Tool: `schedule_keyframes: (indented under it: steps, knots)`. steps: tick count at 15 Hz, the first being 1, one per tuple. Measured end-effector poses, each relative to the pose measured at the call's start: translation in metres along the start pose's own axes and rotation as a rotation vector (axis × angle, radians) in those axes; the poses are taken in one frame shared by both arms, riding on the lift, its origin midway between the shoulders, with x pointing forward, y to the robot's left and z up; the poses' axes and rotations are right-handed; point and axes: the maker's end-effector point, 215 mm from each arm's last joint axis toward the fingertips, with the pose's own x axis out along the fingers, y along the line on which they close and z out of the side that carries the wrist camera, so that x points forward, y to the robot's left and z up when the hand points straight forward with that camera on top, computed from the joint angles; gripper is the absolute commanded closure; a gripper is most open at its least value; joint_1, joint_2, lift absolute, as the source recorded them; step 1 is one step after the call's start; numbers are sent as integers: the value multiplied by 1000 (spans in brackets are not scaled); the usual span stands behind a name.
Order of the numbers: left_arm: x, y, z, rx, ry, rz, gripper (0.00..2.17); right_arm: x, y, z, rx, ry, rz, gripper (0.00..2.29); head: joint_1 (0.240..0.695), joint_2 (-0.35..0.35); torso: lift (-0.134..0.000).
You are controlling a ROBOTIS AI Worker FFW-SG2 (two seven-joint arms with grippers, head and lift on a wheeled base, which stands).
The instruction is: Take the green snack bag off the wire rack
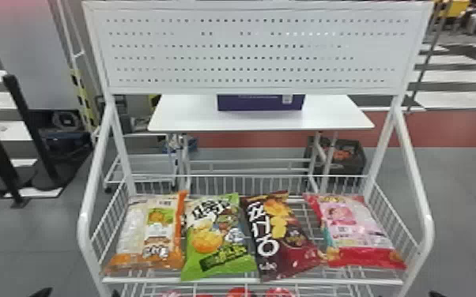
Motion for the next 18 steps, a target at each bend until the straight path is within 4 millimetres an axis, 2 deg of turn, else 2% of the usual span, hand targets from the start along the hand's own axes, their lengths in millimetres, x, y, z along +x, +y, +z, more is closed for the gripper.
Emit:
schedule_keyframes:
  steps: [8, 11, 14, 18]
  knots:
    - [2, 1, -2, -3, 6, 3, 26, 3, -2, -1, -2, 1, -2, 171, 499, 0, 0]
    - [6, -4, -1, -9, 6, -6, 26, 3, -1, -1, -1, 0, -1, 171, 499, 0, 0]
    - [35, -26, -18, -7, 37, -37, 33, 4, 0, -3, 2, 1, 0, 171, 499, 0, 0]
    - [85, -76, -31, -14, 75, -107, 33, 3, 2, -3, 1, 0, -1, 171, 499, 0, 0]
